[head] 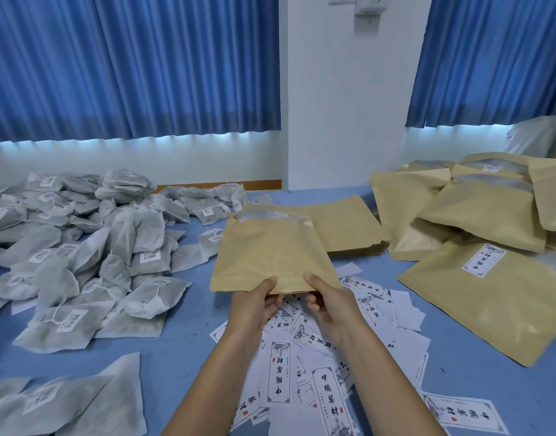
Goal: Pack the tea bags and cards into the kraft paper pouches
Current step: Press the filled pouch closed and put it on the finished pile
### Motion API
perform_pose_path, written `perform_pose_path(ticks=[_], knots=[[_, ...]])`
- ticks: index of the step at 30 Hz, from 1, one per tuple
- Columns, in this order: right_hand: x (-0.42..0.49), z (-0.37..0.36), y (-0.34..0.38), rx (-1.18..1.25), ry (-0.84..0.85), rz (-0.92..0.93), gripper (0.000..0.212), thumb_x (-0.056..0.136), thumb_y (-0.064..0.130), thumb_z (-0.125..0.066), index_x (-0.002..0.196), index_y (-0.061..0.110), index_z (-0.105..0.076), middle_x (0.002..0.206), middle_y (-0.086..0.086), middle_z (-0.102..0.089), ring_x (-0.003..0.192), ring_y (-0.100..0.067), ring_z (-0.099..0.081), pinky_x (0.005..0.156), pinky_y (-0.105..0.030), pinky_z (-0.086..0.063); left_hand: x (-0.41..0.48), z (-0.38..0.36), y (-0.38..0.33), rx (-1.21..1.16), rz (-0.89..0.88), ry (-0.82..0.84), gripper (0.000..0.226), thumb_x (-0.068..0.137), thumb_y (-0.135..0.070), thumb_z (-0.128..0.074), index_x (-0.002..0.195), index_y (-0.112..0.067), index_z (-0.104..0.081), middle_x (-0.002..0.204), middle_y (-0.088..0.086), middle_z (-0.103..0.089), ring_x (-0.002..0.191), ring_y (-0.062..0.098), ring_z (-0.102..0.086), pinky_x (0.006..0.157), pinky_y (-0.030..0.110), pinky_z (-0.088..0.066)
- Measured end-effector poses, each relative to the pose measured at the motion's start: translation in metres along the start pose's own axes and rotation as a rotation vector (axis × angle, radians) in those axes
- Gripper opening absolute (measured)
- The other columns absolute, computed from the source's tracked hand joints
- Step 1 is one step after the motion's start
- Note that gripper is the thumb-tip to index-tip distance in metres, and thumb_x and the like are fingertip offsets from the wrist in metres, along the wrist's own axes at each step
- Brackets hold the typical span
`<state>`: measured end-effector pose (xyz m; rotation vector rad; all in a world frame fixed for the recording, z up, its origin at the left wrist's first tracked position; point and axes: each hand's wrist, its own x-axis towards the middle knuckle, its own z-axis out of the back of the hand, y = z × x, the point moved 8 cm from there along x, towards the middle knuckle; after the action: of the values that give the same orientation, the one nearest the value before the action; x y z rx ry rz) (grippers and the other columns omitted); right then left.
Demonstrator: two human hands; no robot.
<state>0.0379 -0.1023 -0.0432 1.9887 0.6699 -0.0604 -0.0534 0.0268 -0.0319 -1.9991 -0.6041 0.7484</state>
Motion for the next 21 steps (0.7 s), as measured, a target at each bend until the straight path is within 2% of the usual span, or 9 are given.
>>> perform_pose_path(ticks=[6, 9, 12, 18, 21], knots=[[0.002, 0.002, 0.0, 0.005, -0.042, 0.032, 0.011, 0.08, -0.002, -0.072, 0.088, -0.001, -0.063, 0.065, -0.005, -0.058, 0.044, -0.01, -0.041, 0.037, -0.015, -0.036, 0.001, -0.001, 0.002, 0.048, 0.015, 0.035, 0.01, 0.087, -0.006, -0.066, 0.095, -0.002, -0.062, 0.076, 0.01, -0.069, 0.057, 0.015, -0.063, 0.057, 0.022, -0.058], [-0.001, -0.005, -0.004, 0.117, 0.016, -0.03, 0.014, 0.081, 0.001, -0.071, 0.092, -0.001, -0.064, 0.073, -0.008, -0.061, 0.047, -0.011, -0.043, 0.038, -0.015, -0.037, 0.001, -0.002, 0.001, 0.017, -0.005, 0.027, 0.011, 0.087, -0.005, -0.065, 0.097, -0.003, -0.062, 0.08, 0.011, -0.068, 0.063, 0.017, -0.063, 0.057, 0.021, -0.057], [-0.003, -0.013, -0.008, 0.212, 0.067, -0.067, 0.013, 0.08, -0.003, -0.07, 0.091, -0.002, -0.062, 0.071, -0.009, -0.062, 0.047, -0.01, -0.043, 0.037, -0.015, -0.036, 0.001, -0.001, 0.001, -0.019, -0.001, 0.018, 0.012, 0.087, -0.003, -0.065, 0.097, 0.0, -0.062, 0.081, 0.011, -0.068, 0.066, 0.017, -0.064, 0.054, 0.019, -0.055], [-0.002, -0.001, -0.006, 0.153, -0.065, 0.018, 0.01, 0.079, -0.006, -0.07, 0.086, -0.002, -0.063, 0.058, -0.004, -0.059, 0.042, -0.008, -0.043, 0.038, -0.015, -0.039, 0.001, -0.004, 0.002, -0.016, -0.015, 0.037, 0.015, 0.086, -0.003, -0.066, 0.1, 0.0, -0.062, 0.078, 0.01, -0.069, 0.062, 0.015, -0.065, 0.053, 0.019, -0.054], [-0.003, -0.008, -0.014, 0.322, -0.045, -0.025, 0.014, 0.083, -0.004, -0.067, 0.094, 0.0, -0.06, 0.066, -0.006, -0.058, 0.043, -0.009, -0.043, 0.036, -0.016, -0.038, 0.0, -0.008, 0.004, -0.015, -0.026, 0.055, 0.016, 0.087, -0.002, -0.064, 0.102, 0.0, -0.062, 0.084, 0.011, -0.07, 0.064, 0.016, -0.066, 0.057, 0.02, -0.056]])
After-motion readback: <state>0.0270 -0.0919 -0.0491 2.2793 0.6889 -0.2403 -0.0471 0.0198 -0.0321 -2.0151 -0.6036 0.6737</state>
